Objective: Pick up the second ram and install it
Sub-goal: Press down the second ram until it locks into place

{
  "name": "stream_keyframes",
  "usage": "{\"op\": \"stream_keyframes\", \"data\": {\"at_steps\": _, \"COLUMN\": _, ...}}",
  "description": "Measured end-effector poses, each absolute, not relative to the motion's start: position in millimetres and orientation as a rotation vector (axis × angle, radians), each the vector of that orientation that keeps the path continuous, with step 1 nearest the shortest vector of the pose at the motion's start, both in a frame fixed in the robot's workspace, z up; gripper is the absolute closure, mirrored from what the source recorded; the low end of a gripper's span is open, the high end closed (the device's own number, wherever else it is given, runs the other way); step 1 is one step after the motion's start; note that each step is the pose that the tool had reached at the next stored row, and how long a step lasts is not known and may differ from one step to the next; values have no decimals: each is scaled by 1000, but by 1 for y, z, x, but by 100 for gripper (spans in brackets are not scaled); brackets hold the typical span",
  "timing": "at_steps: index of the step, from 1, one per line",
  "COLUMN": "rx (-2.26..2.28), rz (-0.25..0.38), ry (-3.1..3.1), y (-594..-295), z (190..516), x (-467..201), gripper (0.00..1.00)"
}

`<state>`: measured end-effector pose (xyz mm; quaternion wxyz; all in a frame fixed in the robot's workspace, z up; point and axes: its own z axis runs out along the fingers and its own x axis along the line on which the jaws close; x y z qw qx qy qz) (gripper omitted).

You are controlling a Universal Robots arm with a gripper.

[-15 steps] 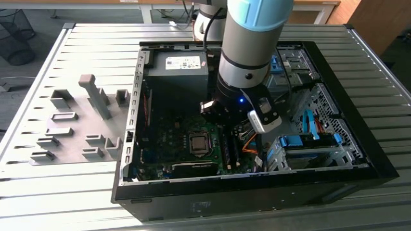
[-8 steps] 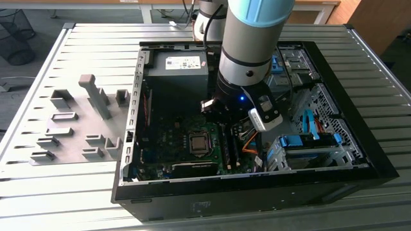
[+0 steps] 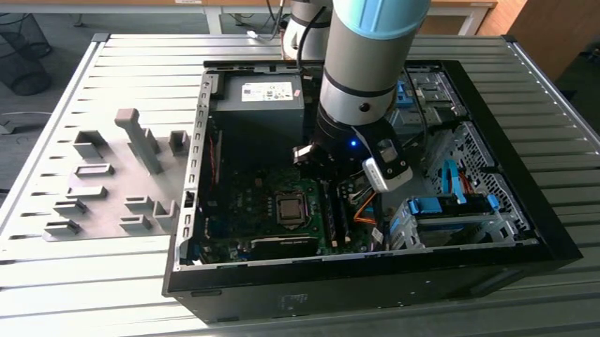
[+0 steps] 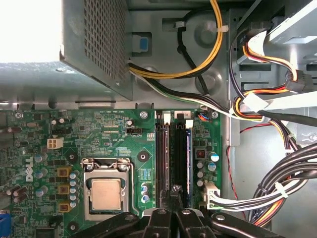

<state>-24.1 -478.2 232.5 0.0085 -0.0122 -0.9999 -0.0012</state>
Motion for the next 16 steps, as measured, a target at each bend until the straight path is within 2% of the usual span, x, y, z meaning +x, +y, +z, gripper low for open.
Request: {"op": "stream_keyframes", "data": {"at_steps": 16, "rx": -38, "rz": -2, "ry": -3124, "y": -478, "z": 214, "x": -24, "gripper": 89}}
